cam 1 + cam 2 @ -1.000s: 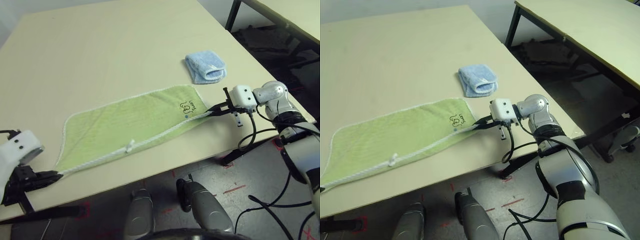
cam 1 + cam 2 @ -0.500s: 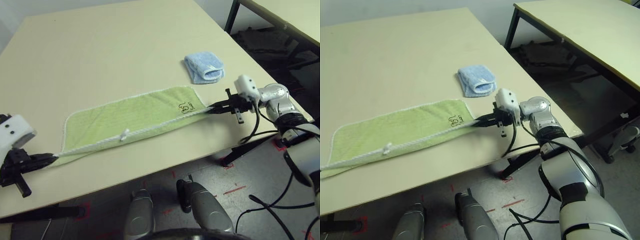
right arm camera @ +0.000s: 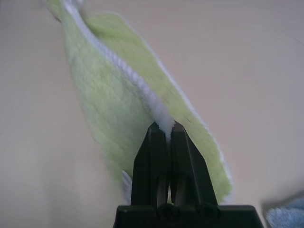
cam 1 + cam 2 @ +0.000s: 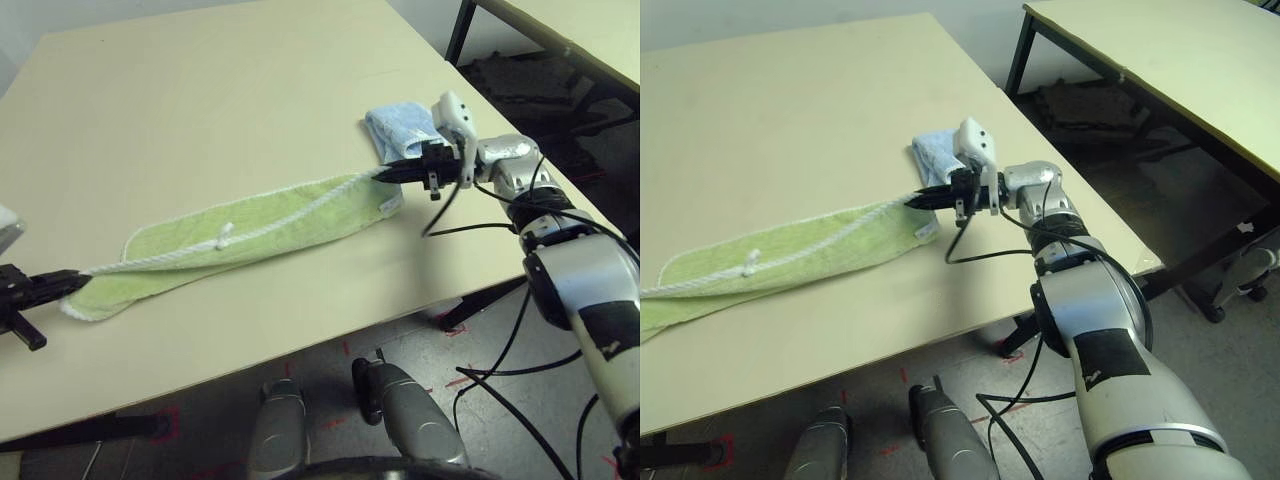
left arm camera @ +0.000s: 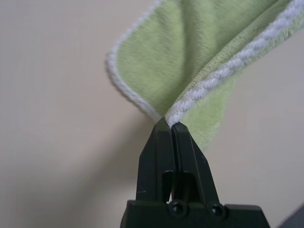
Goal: Fold the towel and set it aside.
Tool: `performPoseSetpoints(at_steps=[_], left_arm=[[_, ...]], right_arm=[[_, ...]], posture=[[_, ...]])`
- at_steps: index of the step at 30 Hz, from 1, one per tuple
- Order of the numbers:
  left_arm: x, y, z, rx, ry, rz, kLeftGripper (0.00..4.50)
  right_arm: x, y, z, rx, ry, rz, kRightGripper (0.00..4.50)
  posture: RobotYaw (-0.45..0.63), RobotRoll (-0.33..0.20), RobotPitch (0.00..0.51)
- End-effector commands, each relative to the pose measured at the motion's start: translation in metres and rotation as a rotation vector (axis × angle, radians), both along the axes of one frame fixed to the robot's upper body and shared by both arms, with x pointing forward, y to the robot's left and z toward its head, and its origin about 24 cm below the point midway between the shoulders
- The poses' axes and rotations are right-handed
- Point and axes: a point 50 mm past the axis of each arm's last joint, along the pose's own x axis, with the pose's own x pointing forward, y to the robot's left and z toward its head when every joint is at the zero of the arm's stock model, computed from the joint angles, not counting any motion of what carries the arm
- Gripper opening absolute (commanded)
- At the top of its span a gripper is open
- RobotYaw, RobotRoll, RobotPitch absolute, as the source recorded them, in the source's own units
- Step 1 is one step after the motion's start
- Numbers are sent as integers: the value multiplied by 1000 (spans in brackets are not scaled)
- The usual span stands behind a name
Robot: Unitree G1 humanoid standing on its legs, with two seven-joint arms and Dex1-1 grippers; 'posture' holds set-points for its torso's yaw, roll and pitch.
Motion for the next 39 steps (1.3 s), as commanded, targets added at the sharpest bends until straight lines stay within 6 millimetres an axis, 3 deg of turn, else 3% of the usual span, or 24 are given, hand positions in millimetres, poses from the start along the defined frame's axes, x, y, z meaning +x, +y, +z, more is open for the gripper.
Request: performPoseSetpoints(at_steps=[1, 6, 13, 21, 32, 39], left_arm=[[2, 11, 2, 20, -22, 42, 19], [14, 21, 4, 49, -40, 52, 19], [33, 34, 4, 75, -15, 23, 19], [45, 36, -14, -5, 50, -13, 19], [43, 31, -27, -158, 165, -59, 19], [45, 27, -31, -179, 274, -125, 19]], right_arm=[[6, 4, 6, 5, -3, -76, 0], [12, 8, 9, 8, 10, -168, 0], [16, 8, -2, -87, 58, -262, 0], [17, 7, -7, -119, 79, -293, 0], [17, -11, 0, -279, 61, -303, 0], [19, -9, 15, -319, 32, -296, 0]], posture=[[-10, 0, 183], [-5, 0, 185], [-10, 0, 186], [-27, 0, 193], [-30, 0, 193], [-38, 0, 192]])
